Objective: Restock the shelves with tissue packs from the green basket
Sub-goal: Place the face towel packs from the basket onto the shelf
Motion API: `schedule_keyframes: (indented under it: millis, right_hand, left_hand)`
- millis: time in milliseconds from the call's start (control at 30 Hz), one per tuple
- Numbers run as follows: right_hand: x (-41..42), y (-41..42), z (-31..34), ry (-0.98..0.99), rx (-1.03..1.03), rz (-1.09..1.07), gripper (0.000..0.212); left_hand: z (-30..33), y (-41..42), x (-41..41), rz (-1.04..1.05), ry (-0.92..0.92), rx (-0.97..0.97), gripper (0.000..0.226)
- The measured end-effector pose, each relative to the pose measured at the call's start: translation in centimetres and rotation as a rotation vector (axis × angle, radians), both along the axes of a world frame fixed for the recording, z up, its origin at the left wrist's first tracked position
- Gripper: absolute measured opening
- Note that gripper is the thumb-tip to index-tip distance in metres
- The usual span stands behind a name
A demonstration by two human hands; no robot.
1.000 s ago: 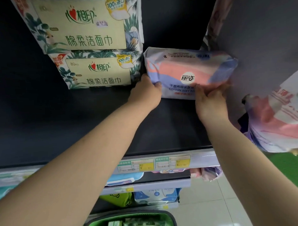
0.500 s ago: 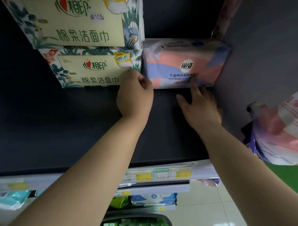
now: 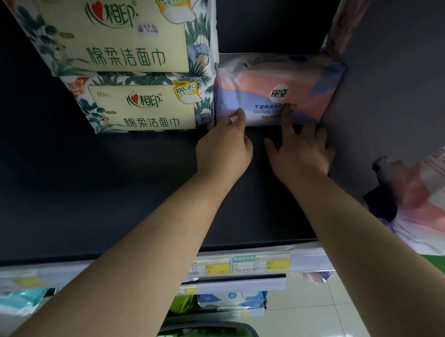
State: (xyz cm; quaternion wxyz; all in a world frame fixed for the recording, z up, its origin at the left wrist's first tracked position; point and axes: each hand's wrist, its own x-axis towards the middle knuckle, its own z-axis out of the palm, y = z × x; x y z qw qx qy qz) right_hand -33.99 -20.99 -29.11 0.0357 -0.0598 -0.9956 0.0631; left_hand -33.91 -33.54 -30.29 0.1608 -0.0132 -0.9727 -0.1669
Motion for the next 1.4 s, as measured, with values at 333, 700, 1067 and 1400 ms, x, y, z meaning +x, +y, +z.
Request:
schedule_keyframes:
  millis: [333,700,1067,1400]
  right_hand:
    - [-0.7,-0.1,0.3,-0.045,0.083,0.042,0.070]
    - [13.9,-0.6,1.9,0.392,-0.383,0.363,0.057]
    - [31.7,0.0,-11.7,-0.072,-0.350,0.421,0.056]
    - [34.2,0.0,-28.8,-0.686,-0.226,0.261,0.066]
  left_hand:
    - [0.6,0.4,0.2,-0.013,-0.155,-0.156,0.063]
    - [3.7,0.6,15.7,-0.309,0.048,-0.080,0.071]
    - [-10.7,-4.5,34.2,-0.440,-0.342,-0.192,0.064]
    - [-26.8,-7.3,35.8,-0.322,-0.725,-0.248,0.070]
